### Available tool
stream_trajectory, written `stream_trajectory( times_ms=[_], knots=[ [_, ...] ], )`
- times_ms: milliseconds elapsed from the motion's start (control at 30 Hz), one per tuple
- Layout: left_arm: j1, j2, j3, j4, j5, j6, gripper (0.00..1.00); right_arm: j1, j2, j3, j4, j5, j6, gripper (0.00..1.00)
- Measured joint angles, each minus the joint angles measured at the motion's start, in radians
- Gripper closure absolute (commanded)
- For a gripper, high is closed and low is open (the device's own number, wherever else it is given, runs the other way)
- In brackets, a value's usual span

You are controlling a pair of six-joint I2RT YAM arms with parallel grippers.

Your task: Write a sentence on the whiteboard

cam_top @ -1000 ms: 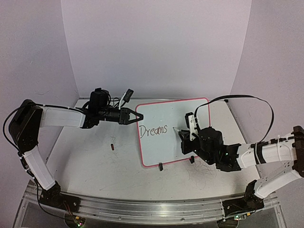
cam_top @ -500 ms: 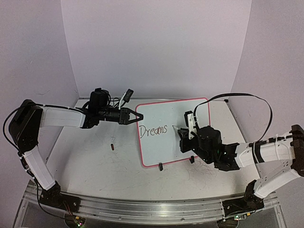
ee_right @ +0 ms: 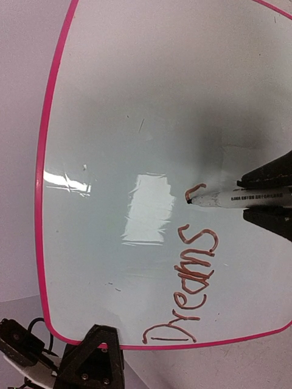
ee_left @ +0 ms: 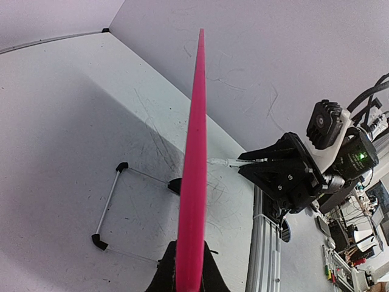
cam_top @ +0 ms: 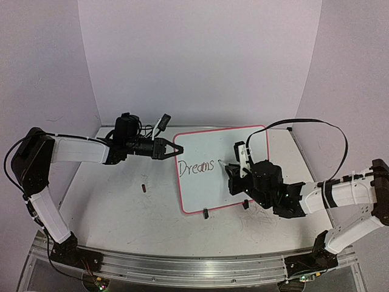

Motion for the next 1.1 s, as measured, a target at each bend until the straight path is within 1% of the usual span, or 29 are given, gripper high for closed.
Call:
stream_trajectory(
  times_ms=[633,1100],
  knots=[
    [0.000,0.000,0.000,0.000,0.000,0.000,1.00,0.007,-0.027,-0.039,-0.036,-0.013,0.042,1.00],
    [0.000,0.000,0.000,0.000,0.000,0.000,1.00,0.007,-0.030,-0.029,-0.043,0.023,0.039,1.00]
  ],
)
